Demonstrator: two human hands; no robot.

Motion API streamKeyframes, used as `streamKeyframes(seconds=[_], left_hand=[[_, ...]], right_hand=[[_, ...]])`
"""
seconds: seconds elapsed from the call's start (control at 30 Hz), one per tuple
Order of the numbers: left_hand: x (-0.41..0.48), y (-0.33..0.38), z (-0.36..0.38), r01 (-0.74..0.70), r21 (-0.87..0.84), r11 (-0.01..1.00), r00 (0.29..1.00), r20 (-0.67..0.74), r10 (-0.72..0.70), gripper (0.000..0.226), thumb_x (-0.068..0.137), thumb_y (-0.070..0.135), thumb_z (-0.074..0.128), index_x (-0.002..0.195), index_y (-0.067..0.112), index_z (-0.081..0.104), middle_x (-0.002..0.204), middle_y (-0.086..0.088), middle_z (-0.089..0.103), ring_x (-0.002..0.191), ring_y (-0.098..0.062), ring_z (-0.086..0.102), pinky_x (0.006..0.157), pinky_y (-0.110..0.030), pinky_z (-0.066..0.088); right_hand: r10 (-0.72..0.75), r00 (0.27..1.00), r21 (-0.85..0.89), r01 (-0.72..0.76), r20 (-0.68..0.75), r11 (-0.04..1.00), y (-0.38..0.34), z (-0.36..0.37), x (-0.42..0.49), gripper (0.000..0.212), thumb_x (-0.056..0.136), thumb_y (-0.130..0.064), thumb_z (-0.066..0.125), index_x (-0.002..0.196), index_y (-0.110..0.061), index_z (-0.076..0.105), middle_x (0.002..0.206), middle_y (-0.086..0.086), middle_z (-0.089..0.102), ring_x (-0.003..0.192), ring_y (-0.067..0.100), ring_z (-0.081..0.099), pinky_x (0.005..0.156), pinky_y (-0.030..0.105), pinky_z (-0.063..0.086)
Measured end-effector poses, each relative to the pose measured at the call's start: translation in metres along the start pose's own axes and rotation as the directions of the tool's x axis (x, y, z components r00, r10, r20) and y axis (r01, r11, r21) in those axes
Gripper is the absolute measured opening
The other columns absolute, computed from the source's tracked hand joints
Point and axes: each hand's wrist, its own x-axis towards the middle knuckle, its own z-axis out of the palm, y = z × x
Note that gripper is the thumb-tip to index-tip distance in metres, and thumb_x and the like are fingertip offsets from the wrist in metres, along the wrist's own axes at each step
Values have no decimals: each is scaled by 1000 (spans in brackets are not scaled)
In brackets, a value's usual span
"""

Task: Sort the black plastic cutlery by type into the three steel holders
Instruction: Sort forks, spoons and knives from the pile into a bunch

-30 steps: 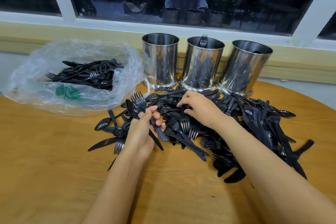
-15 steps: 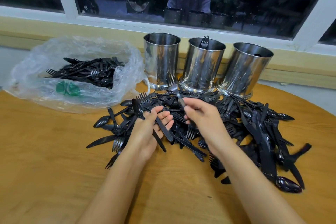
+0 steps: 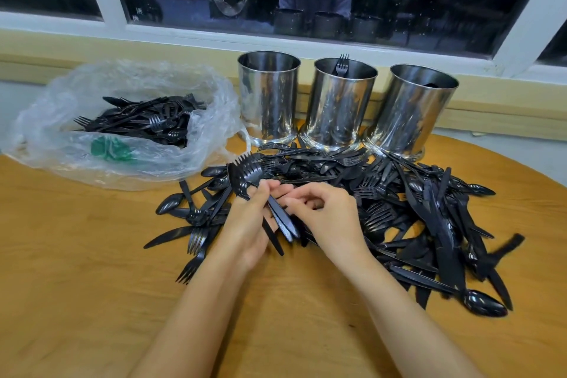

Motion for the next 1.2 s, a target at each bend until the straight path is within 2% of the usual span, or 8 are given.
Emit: streamKeyframes(seconds=[0.13, 0.23, 0.37, 0.6, 0.73, 0.83, 0.97, 1.2], left_hand=[[2, 8, -5, -31, -43, 999, 999, -35, 30, 31, 106, 27, 36, 94, 7, 57, 76, -7, 69, 69, -20, 69, 71, -35, 60], [3, 11, -9, -25, -70, 997, 998, -65, 21, 30, 106, 30, 35, 98, 8, 55, 60, 2, 45, 44, -7, 39, 48, -22, 43], [6, 13, -12, -28, -94, 995, 997, -69, 21, 31, 106, 31, 35, 102, 8, 56, 57, 4, 39, 43, -6, 32, 44, -20, 37], [5, 14, -12, -8, -142, 990, 998, -66, -2, 29, 107, 27, 35, 106, 6, 55, 60, 1, 43, 45, -8, 37, 49, -24, 41], [6, 12, -10, -4, -155, 988, 998, -64, -6, 27, 105, 25, 38, 106, 4, 55, 66, -1, 44, 52, -11, 40, 60, -28, 42], [6, 10, -8, 9, -156, 988, 998, -62, -18, 26, 104, 23, 40, 104, 4, 57, 69, -3, 49, 57, -13, 47, 65, -30, 50], [4, 3, -4, 27, -113, 993, 998, -49, -33, 29, 104, 25, 41, 108, 4, 61, 81, -8, 64, 72, -16, 66, 70, -32, 60], [-2, -2, 3, 12, -31, 999, 1000, 27, -12, 35, 104, 31, 39, 117, 6, 60, 106, -11, 71, 88, -16, 73, 69, -28, 60]], right_hand=[[-82, 993, -156, 69, -84, 985, 11, -19, 20, 9, 86, -15, 70, 86, -23, 73, 83, -9, 66, 71, 3, 55, 69, 10, 43], [-99, 995, -357, 83, -26, 931, 23, -29, 45, 13, 90, -13, 66, 99, -18, 74, 90, -7, 64, 75, 2, 54, 79, 20, 47], [-63, 982, -620, 162, 178, 768, 32, -30, 66, 27, 94, -20, 62, 120, -19, 67, 115, 0, 63, 114, 21, 49, 93, 38, 47], [-101, 971, -805, 235, 215, 546, 28, -32, 70, 26, 100, -28, 51, 120, -25, 67, 114, -2, 65, 110, 22, 49, 76, 31, 43], [-114, 993, -545, 73, -41, 835, 26, -41, 53, 22, 97, -26, 57, 113, -20, 70, 96, -6, 62, 86, 9, 54, 72, 23, 41], [56, 998, -141, -59, -30, 988, 14, -40, 33, 12, 92, -18, 63, 96, -26, 71, 81, -11, 65, 67, -4, 55, 63, 7, 39], [180, 981, 164, -190, 75, 968, 3, -25, 3, 14, 87, -14, 68, 96, -24, 71, 86, -6, 71, 72, -6, 63, 59, 9, 46], [110, 993, 128, -116, 52, 985, 3, -9, -5, 7, 84, -13, 73, 90, -17, 73, 74, -5, 72, 72, 1, 66, 72, 17, 55]])
